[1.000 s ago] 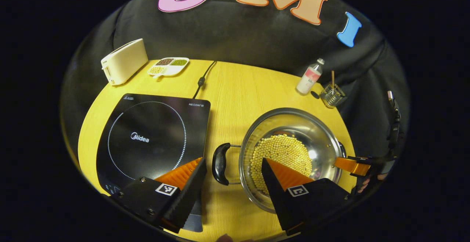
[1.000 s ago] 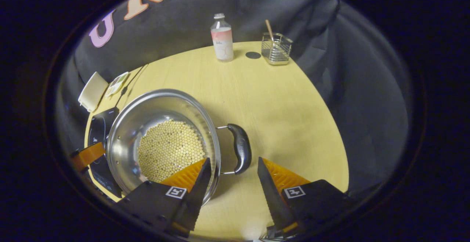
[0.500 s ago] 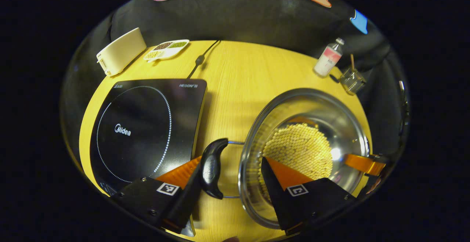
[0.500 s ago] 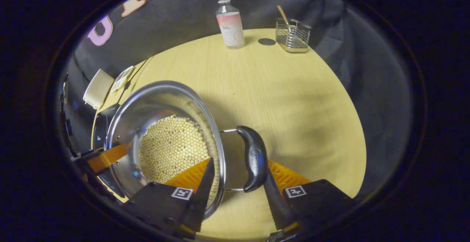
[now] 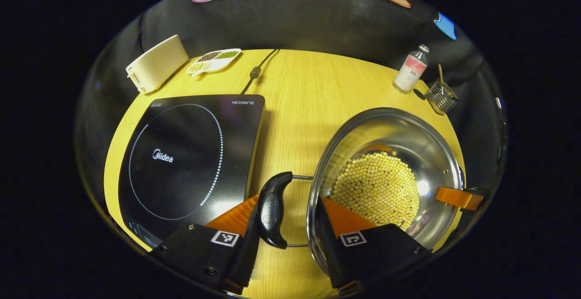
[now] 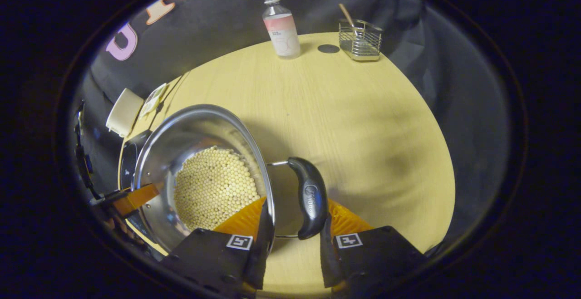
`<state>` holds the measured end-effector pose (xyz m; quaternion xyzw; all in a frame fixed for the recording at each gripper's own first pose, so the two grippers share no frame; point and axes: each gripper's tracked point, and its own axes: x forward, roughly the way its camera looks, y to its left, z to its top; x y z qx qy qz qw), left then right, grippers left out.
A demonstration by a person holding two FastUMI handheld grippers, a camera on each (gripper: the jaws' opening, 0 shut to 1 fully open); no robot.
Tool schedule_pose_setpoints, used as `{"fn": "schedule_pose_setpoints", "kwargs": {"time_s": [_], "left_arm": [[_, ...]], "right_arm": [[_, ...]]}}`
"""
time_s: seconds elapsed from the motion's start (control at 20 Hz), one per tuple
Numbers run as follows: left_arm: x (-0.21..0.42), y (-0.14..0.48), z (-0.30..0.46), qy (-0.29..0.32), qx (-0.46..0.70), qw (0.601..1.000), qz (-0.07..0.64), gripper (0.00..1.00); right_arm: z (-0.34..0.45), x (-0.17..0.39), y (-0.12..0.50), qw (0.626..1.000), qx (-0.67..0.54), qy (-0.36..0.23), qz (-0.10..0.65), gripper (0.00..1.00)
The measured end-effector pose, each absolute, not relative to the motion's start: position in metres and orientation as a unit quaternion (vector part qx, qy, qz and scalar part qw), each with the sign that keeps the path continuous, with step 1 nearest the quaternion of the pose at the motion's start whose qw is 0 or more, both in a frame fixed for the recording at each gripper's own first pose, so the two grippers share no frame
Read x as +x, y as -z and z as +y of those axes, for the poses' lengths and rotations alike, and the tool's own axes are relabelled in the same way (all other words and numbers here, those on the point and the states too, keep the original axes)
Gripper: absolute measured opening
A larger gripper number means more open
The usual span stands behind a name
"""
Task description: First push the handle of the pot to place it horizontally, then grasp the pot with both hands and set it on the induction cooktop.
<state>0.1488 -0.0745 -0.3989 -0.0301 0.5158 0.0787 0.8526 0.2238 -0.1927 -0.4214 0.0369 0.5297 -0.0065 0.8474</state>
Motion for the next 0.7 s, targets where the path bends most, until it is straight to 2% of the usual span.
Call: {"fn": "schedule_pose_setpoints", "kwargs": {"time_s": [0.4, 0.45, 0.7], "left_arm": [[0.131, 0.360, -0.043, -0.089, -0.028, 0.860, 0.501, 0.67], [0.133, 0.357, -0.036, -0.089, -0.026, 0.863, 0.497, 0.65], [0.140, 0.337, 0.013, -0.070, -0.013, 0.875, 0.478, 0.65]], "right_arm": [[-0.154, 0.209, 0.393, 0.863, 0.037, -0.015, 0.504, 0.45], [-0.147, 0.209, 0.391, 0.864, 0.038, -0.014, 0.502, 0.51], [-0.097, 0.204, 0.379, 0.872, 0.043, -0.004, 0.487, 0.51]]}}
